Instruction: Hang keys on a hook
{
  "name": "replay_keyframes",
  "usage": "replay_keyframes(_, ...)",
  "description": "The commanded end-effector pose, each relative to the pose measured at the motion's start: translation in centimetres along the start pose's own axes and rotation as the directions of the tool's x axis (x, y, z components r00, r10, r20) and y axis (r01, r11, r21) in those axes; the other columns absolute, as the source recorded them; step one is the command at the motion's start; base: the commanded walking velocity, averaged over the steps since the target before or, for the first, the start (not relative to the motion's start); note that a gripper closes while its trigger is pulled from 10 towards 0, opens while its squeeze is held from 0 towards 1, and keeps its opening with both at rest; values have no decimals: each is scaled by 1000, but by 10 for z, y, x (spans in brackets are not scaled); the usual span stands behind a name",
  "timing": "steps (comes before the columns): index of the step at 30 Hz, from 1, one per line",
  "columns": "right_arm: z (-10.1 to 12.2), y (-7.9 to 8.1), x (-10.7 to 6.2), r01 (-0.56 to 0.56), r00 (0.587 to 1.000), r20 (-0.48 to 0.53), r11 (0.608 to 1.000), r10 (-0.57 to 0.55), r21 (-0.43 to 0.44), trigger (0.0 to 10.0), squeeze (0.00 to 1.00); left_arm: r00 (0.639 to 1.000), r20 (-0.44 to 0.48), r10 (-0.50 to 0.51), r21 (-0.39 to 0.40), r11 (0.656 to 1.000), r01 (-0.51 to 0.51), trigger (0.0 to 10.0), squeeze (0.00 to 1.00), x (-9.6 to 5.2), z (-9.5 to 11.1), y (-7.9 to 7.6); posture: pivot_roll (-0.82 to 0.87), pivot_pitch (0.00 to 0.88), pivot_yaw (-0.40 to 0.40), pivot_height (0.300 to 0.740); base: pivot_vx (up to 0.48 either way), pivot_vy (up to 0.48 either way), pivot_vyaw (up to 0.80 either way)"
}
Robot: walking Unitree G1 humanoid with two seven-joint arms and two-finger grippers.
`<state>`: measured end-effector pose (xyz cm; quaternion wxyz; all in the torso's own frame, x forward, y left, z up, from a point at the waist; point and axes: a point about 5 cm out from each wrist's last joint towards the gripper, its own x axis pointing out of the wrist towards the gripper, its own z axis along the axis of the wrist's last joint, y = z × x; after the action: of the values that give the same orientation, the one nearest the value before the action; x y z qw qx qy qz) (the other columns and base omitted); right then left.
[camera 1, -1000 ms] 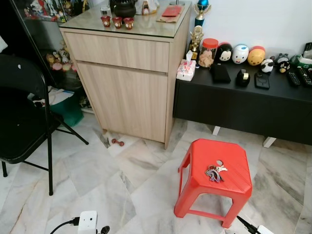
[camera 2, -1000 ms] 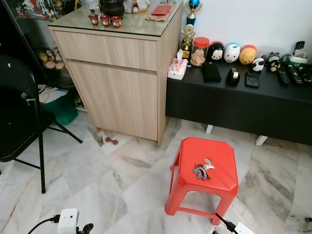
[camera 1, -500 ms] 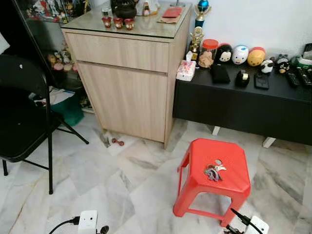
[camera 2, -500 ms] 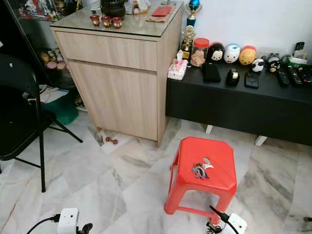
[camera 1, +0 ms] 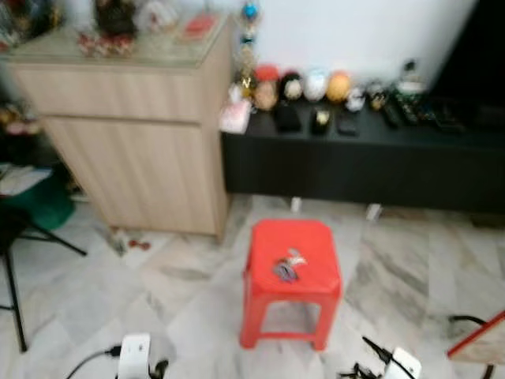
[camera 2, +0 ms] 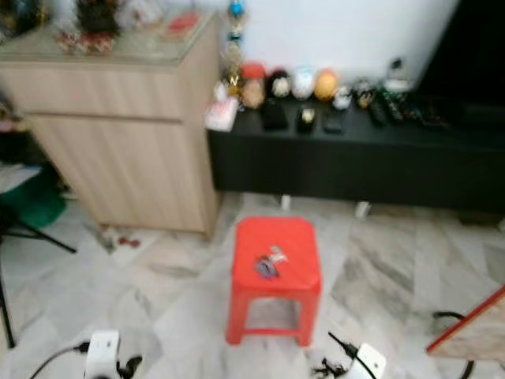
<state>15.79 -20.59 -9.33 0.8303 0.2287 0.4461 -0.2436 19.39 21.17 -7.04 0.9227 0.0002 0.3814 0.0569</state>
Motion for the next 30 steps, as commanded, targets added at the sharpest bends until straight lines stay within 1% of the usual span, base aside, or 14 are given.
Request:
replay_keyframes(1,2,6,0,-17,1000,7,1000,17,-9,10000,0,999,-49,12,5,1000,-12,10000,0,-4,-12,5,103,0,-17,740,0,-364,0)
replay_keyframes(2,3,7,1,-22,1000,8,1000,22,-14,10000,0,999,-41,11,6,1000,-11,10000,0,-2,-9,5,101,21,-14,740,0,-364,0)
replay_keyframes(5,5,8,1,-41,999,12,999,41,-23,10000,0,1000,-18,15,1,1000,-15,10000,0,-1,-2,5,97,41,-19,740,0,-364,0)
replay_keyframes(8,6,8,1,-44,999,15,999,45,-20,10000,0,1000,-24,18,-2,1000,-18,10000,0,-1,-3,5,98,37,-19,740,0,-363,0)
replay_keyframes(16,7,9,1,-54,998,11,998,55,-30,10000,0,999,-26,22,-9,1000,-22,10000,0,-1,-4,6,99,66,-28,740,0,-361,0)
replay_keyframes(20,10,10,1,-49,998,26,998,50,-26,10000,0,999,-27,24,-14,1000,-24,10000,0,-2,-6,6,95,72,-26,740,0,-362,0)
replay_keyframes(25,18,15,2,-60,997,54,998,60,-15,10000,0,999,-31,26,-20,999,-26,10000,0,-2,-8,5,89,77,-29,740,0,-359,0)
replay_keyframes(30,19,14,2,-61,996,66,998,61,-7,10000,0,999,-34,23,-24,999,-24,10000,0,-3,-9,4,87,77,-30,740,0,-347,0)
